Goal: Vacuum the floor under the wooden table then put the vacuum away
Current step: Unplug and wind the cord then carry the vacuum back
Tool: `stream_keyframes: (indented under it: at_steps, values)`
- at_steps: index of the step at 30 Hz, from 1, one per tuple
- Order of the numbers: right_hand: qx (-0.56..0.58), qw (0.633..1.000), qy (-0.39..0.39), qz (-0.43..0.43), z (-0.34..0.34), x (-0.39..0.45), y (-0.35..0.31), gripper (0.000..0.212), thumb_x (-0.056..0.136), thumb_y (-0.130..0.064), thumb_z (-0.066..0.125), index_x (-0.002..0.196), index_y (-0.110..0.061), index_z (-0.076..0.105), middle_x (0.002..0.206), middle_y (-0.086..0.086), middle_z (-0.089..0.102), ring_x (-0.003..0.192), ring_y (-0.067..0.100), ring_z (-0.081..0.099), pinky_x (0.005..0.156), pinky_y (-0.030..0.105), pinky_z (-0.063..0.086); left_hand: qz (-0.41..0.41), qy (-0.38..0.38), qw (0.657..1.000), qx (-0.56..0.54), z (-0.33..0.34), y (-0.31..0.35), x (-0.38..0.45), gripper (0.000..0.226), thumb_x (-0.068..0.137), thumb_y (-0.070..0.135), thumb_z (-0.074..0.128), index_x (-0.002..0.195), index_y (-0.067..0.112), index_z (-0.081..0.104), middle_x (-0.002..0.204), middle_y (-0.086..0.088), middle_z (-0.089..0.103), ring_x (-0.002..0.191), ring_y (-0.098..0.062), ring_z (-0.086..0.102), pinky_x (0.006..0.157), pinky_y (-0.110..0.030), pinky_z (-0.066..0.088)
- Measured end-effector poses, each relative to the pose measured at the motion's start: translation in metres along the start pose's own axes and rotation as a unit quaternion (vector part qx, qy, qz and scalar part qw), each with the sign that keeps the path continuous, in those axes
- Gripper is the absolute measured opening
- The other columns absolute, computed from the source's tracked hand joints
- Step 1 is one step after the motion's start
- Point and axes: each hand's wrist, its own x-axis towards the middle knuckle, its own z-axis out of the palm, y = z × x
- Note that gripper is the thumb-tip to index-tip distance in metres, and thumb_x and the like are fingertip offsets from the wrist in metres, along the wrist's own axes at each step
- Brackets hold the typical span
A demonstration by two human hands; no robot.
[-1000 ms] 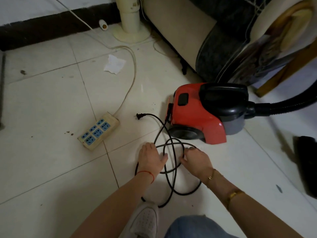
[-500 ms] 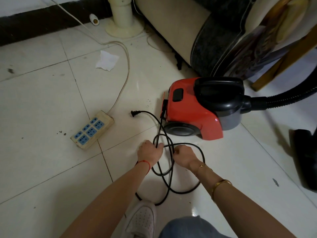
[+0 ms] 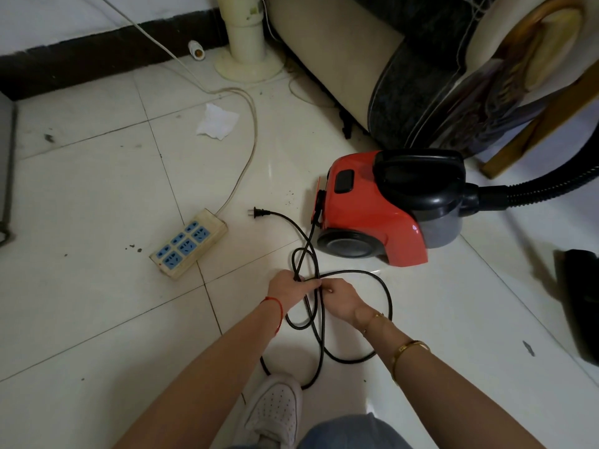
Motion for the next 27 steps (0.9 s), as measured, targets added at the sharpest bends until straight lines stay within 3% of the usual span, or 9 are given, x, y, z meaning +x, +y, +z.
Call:
stream_keyframes:
  at_steps: [4,6,9,13,16,20,24,27]
  values:
    - [-0.002,0.999,-0.016,-0.027,0.000,-0.005,0.000,0.048,0.087,-0.001,0.039,0.127,-0.019,0.060,0.124,0.006,0.063,0.112,0.023,0.058,0.091,0.027,0.046,0.021,0.016,0.999,0.019,-0.004,0.001,-0.010,0.044,0.080,0.043,0.070,0.056,0.019,0.042,0.054,0.006,0.042,0.050,-0.008,0.039,0.046,-0.021,0.028]
    - [-0.007,0.999,-0.023,-0.037,-0.001,-0.008,-0.002,0.054,0.084,0.004,0.036,0.129,-0.017,0.058,0.123,0.006,0.063,0.109,0.023,0.059,0.086,0.027,0.048,0.029,0.008,0.999,0.018,-0.005,0.003,-0.012,0.043,0.082,0.038,0.068,0.055,0.019,0.040,0.053,0.005,0.041,0.047,-0.009,0.036,0.045,-0.021,0.026]
    - [-0.007,0.998,-0.017,-0.056,-0.002,-0.013,-0.009,0.043,0.087,0.003,0.039,0.121,-0.012,0.062,0.116,0.007,0.065,0.100,0.020,0.058,0.073,0.019,0.044,0.055,0.015,0.998,0.030,-0.009,0.012,-0.019,0.024,0.084,0.032,0.063,0.066,0.018,0.054,0.065,0.001,0.059,0.055,-0.011,0.047,0.048,-0.021,0.033]
    - [-0.064,0.993,0.040,-0.095,-0.011,-0.020,-0.020,0.035,0.090,-0.005,0.040,0.112,-0.009,0.067,0.117,0.011,0.066,0.111,0.027,0.058,0.095,0.032,0.045,0.083,0.070,0.991,0.075,-0.025,0.027,-0.028,0.022,0.082,0.036,0.060,0.078,0.015,0.056,0.074,0.000,0.063,0.073,-0.020,0.058,0.063,-0.025,0.039]
    - [-0.076,0.987,0.078,-0.120,-0.026,-0.024,-0.028,0.040,0.088,-0.002,0.039,0.116,-0.009,0.066,0.127,0.006,0.062,0.120,0.023,0.054,0.104,0.030,0.040,0.099,0.123,0.982,0.108,-0.046,0.037,-0.027,0.023,0.084,0.036,0.058,0.089,0.014,0.053,0.086,-0.004,0.068,0.081,-0.023,0.066,0.071,-0.029,0.046]
    - [-0.082,0.975,0.136,-0.154,-0.055,-0.036,-0.035,0.037,0.087,-0.001,0.041,0.109,-0.010,0.068,0.119,0.005,0.066,0.111,0.022,0.059,0.098,0.029,0.045,0.126,0.171,0.969,0.122,-0.080,0.056,-0.026,0.020,0.088,0.024,0.057,0.101,0.009,0.052,0.088,-0.011,0.070,0.077,-0.027,0.069,0.076,-0.040,0.056]
    - [-0.087,0.963,0.188,-0.172,-0.093,-0.050,-0.039,0.034,0.086,-0.001,0.041,0.103,-0.010,0.069,0.112,0.003,0.067,0.102,0.020,0.061,0.094,0.035,0.048,0.153,0.193,0.957,0.151,-0.111,0.094,-0.034,0.020,0.083,0.018,0.062,0.100,0.011,0.056,0.084,-0.008,0.070,0.067,-0.023,0.070,0.069,-0.037,0.057]
    - [-0.075,0.952,0.229,-0.187,-0.125,-0.058,-0.042,0.031,0.087,-0.003,0.041,0.099,-0.012,0.069,0.109,0.000,0.067,0.100,0.015,0.060,0.093,0.033,0.049,0.174,0.205,0.945,0.184,-0.114,0.128,-0.044,0.029,0.079,0.018,0.063,0.107,0.015,0.056,0.085,-0.006,0.069,0.074,-0.023,0.068,0.068,-0.033,0.055]
